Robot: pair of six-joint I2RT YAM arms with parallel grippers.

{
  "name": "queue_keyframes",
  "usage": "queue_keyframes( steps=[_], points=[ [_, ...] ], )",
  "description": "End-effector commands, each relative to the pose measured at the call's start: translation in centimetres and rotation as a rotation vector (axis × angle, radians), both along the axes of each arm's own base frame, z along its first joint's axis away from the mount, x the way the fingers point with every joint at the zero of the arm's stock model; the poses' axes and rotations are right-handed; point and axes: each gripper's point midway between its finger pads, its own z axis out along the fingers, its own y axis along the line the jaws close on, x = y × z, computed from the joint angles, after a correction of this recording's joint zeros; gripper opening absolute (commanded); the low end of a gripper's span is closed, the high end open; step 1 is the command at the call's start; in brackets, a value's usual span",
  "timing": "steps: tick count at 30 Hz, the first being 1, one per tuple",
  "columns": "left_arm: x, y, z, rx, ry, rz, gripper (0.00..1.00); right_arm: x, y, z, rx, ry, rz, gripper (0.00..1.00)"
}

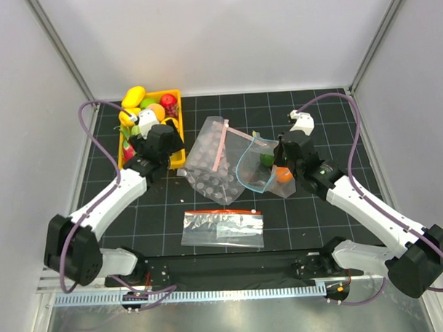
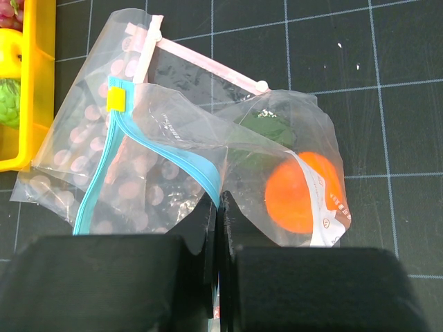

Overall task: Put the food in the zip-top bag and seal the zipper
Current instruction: Place the fake fruit in the zipper food storage bag, then pick up the fake fruit from the bin.

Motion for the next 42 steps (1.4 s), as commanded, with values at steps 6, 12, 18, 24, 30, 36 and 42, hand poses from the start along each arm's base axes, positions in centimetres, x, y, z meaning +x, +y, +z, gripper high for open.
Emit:
queue_keyframes(
  steps=[6,12,18,24,30,36,42],
  points=[
    [4.2,4.7,-3.3,0.073,0.086,0.233,1.0,0.4,0.6,1.8,0.065,-0.057,0.006,0.01],
    [6.9,5.3,-4.4,0.115,0.107,0.262,1.0,0.4,0.8,1.7,0.069,-0.051,0.016,0.01],
    [9.0,6.5,-6.1,0.129,0.146,0.294,1.0,0.4,0.8,1.7,0.07,-0.052,0.012,0.01],
    [10.7,7.7,-8.6,0.113,0.201,0.312,1.0,0.4,0.7,1.6,0.067,-0.051,0.012,0.01],
    [11.9,7.7,-10.5,0.057,0.239,0.276,0.94,0.4,0.5,1.8,0.066,-0.062,0.003,0.01],
    [11.7,7.3,-9.7,-0.004,0.212,0.255,0.51,0.4,0.7,1.8,0.067,-0.056,0.01,0.01],
    [10.4,6.2,-6.8,-0.111,0.135,0.238,0.41,0.3,0.6,1.9,0.068,-0.059,0.01,0.01]
  ],
)
